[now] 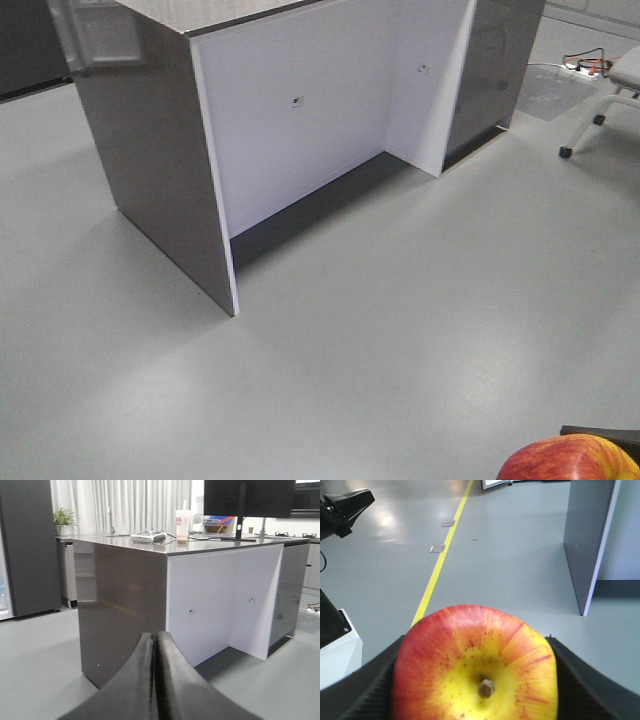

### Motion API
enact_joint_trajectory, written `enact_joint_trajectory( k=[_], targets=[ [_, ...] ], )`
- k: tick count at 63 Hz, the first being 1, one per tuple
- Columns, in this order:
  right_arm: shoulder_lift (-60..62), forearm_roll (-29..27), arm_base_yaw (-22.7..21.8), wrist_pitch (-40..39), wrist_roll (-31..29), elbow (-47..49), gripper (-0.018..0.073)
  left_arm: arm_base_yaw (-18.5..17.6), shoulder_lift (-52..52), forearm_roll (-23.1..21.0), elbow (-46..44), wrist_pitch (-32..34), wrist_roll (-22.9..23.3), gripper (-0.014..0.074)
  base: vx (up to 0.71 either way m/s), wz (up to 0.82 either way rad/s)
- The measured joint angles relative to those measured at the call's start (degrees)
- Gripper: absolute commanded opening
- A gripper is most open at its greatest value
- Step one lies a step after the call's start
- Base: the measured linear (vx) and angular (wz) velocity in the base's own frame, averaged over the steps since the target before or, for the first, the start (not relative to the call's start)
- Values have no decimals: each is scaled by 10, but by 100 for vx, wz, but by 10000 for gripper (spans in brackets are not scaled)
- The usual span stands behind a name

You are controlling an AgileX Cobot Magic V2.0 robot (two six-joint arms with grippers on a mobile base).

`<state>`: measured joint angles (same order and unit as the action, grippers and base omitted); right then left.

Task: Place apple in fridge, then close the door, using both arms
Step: 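Drive the base away from the counter, turning toward the refrigerator, then drive toward the open refrigerator holding the apple in the right gripper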

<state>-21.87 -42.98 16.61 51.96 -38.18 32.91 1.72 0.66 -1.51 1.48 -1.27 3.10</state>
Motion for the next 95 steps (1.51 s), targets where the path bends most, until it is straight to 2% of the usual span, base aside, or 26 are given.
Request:
enact_joint_trajectory(
  k=[95],
  targets=[
    [0,-1,0,0,0,0,363,0,0,0,0,0,0,-6,-8,30]
  ],
)
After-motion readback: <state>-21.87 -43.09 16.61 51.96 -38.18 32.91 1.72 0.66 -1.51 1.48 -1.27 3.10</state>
